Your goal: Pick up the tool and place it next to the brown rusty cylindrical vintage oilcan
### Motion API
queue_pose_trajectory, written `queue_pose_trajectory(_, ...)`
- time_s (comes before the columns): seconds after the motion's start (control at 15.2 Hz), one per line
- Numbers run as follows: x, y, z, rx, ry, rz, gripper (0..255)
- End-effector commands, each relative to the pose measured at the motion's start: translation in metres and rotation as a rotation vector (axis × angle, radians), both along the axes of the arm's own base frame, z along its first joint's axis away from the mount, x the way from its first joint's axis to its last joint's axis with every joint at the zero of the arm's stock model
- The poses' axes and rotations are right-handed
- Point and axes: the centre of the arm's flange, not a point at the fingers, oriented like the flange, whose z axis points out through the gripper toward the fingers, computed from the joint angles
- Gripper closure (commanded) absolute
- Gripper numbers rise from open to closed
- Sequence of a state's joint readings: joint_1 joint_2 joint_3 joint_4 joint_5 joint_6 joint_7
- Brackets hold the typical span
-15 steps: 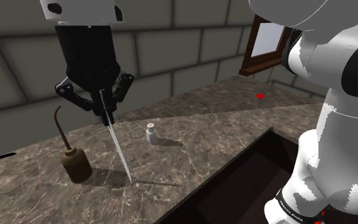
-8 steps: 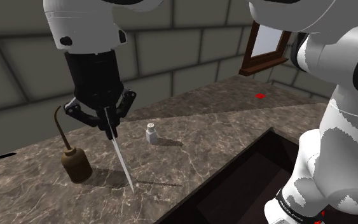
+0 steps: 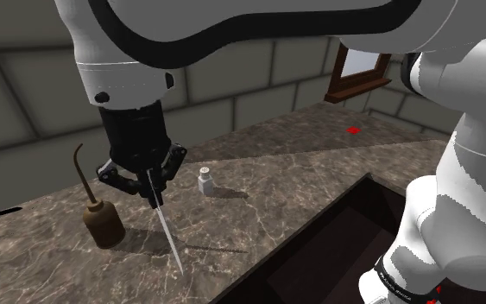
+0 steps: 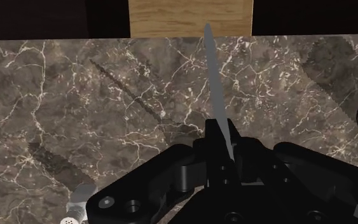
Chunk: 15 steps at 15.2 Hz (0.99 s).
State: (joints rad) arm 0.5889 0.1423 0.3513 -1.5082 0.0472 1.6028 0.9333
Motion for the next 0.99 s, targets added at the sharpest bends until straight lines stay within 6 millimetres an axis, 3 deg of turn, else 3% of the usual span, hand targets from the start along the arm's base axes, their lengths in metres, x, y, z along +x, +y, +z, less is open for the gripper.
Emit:
queue_pose_trajectory(0.0,0.0,-0.001,-0.011,0.0,0.0,0.0,255)
queue_pose_trajectory(0.92,0.0,-0.001,-0.085,0.0,0.0,0.0,255)
